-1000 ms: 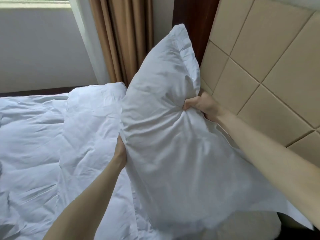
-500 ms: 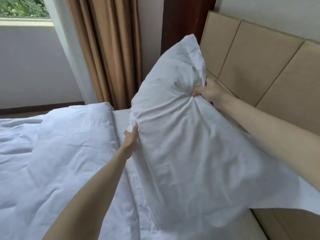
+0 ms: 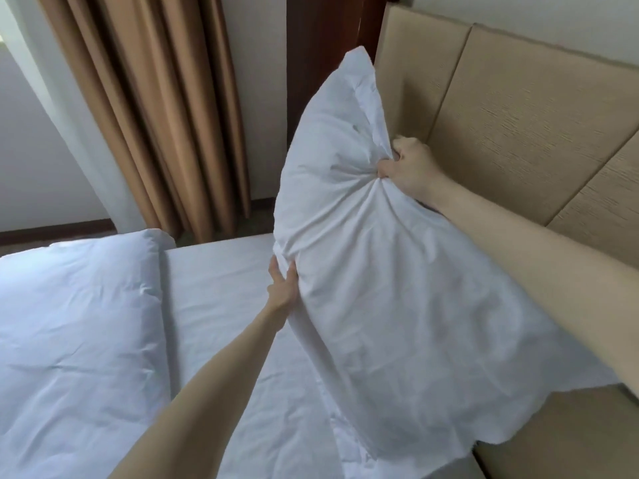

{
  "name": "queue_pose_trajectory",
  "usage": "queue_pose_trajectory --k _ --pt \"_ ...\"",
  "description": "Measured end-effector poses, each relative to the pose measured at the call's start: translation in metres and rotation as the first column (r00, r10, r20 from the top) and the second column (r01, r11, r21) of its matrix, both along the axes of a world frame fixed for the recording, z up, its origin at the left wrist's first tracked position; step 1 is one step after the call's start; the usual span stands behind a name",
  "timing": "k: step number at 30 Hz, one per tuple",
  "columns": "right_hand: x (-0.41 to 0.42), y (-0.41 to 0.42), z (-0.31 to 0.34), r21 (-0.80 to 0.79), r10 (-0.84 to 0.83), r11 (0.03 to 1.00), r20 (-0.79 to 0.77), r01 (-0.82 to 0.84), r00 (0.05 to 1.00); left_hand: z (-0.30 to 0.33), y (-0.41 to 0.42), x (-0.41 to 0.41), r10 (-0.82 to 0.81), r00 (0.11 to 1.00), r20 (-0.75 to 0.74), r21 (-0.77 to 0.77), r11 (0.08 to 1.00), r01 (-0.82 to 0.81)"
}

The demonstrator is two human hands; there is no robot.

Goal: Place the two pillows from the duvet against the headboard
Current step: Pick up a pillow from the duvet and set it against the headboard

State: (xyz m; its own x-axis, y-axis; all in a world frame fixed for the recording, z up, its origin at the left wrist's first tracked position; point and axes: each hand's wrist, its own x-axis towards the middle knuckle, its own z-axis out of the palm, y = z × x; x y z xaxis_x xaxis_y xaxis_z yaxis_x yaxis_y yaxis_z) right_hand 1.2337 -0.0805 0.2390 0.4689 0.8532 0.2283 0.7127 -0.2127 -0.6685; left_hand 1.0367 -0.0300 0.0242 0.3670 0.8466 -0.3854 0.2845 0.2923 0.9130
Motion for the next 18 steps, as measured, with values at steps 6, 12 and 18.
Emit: queue_pose_trajectory --k 6,12,18 --pt "0.06 0.047 -0.041 -0.176 -0.03 0.981 0.271 0.081 0.962 -0.036 0.06 0.048 -0.286 0.941 -0.178 0.173 0.933 0.316" --pt "0.095 0.026 -0.146 -0.741 -0.059 0.644 0.201 0.191 0.978 -0.069 0.095 0.039 -0.208 0.922 -0.328 0.203 0.937 0.283" --pt "0.108 0.009 -0.183 -0.707 0.088 0.592 0.535 0.387 0.84 -0.089 0.083 0.03 -0.149 0.93 -0.335 0.128 0.971 0.202"
